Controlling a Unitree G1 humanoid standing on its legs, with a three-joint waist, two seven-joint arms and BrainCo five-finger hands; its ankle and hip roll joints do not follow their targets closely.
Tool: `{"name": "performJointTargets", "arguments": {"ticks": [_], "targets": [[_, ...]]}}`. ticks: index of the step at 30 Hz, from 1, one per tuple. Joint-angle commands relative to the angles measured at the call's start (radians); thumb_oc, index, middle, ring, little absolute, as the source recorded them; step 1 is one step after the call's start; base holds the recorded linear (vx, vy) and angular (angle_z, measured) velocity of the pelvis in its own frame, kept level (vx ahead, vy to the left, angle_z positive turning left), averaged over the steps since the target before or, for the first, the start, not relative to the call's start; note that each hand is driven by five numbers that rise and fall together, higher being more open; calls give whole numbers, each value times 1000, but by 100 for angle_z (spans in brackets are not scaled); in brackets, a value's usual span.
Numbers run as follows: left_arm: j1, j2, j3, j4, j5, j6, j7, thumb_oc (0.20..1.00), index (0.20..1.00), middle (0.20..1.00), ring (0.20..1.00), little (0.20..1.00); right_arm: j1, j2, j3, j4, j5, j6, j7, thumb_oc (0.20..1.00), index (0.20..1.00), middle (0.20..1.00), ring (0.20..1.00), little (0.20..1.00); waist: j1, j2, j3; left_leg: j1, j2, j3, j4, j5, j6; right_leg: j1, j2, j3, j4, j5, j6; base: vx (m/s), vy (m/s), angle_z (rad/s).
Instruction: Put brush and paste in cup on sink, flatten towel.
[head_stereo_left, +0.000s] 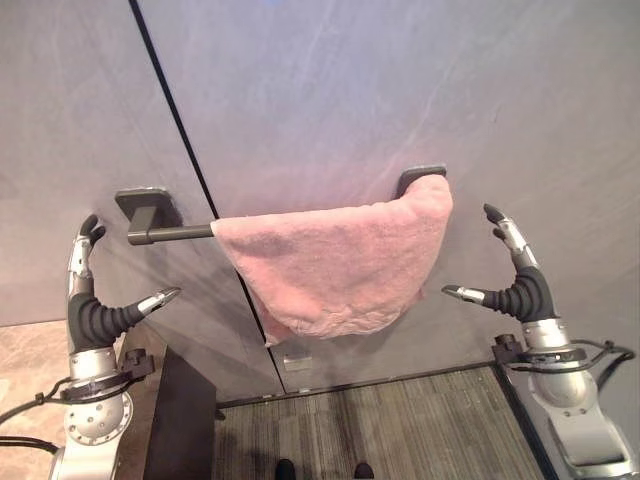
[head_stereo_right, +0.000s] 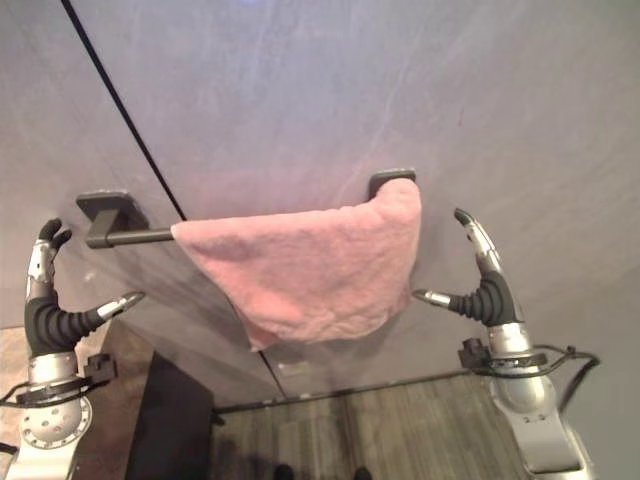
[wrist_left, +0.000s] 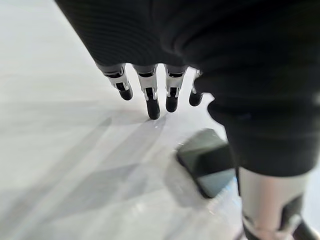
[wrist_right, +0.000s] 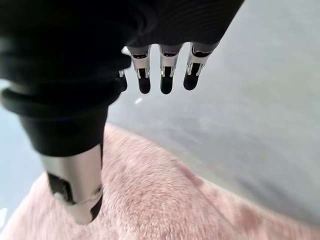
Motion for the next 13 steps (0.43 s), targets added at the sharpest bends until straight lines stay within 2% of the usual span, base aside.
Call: {"name": "performJointTargets", "arguments": {"ticks": [1, 6, 7, 8, 10, 11, 12, 13], "targets": [[33, 20, -55, 80, -100, 22, -72, 1000, 1000, 1000, 1000, 1000, 20, 29, -40, -24, 76, -26, -18, 1000, 1000, 1000, 1000, 1000, -4, -29, -13, 16, 46, 20, 5, -21, -39, -27, -63, -32, 0, 37, 74, -3, -5, -4], [90, -31, -144, 205, -197, 57, -137, 1000, 1000, 1000, 1000, 1000, 79, 102, -29, 13, 192, -24, -2, 1000, 1000, 1000, 1000, 1000, -8, -23, -5, 18, 45, 22, 5, -18, -34, -29, -61, -27, 0, 40, 72, -16, -5, -2], [106, -34, -169, 247, -201, 77, -149, 1000, 1000, 1000, 1000, 1000, 88, 138, -9, 58, 279, -23, -6, 1000, 1000, 1000, 1000, 1000, -11, -22, 1, 25, 46, 24, 5, -22, -33, -23, -60, -27, 0, 38, 73, -24, -1, -7], [113, -37, -194, 281, -208, 96, -163, 1000, 1000, 1000, 1000, 1000, 100, 167, 10, 116, 357, -12, -4, 1000, 1000, 1000, 1000, 1000, -12, -21, 1, 21, 46, 26, 5, -16, -34, -28, -60, -27, 0, 42, 72, -33, 0, -9], [105, -45, -254, 389, -264, 147, -208, 1000, 1000, 1000, 1000, 1000, 118, 178, 46, 225, 397, 31, -5, 1000, 1000, 1000, 1000, 1000, -17, -20, 2, 22, 46, 29, 5, -13, -35, -28, -59, -27, 0, 44, 68, -30, -5, -7], [103, -44, -254, 391, -264, 146, -209, 1000, 1000, 1000, 1000, 1000, 117, 177, 46, 227, 397, 30, -5, 1000, 1000, 1000, 1000, 1000, -17, -20, 3, 22, 46, 29, 5, -13, -35, -28, -59, -27, 0, 44, 68, 0, 0, 0], [89, -34, -293, 436, -255, 184, -229, 1000, 1000, 1000, 1000, 1000, 113, 173, 79, 332, 434, 86, 4, 1000, 1000, 1000, 1000, 1000, -18, -21, 1, 24, 47, 30, 5, -13, -37, -25, -58, -29, 0, 42, 64, 0, 0, 0], [62, -54, -325, 524, -339, 231, -264, 1000, 1000, 1000, 1000, 1000, 97, 153, 122, 460, 400, 150, 15, 1000, 1000, 1000, 1000, 1000, -17, -21, -2, 26, 48, 29, 5, -10, -40, -22, -57, -31, 0, 44, 62, 0, 0, 0]]}}
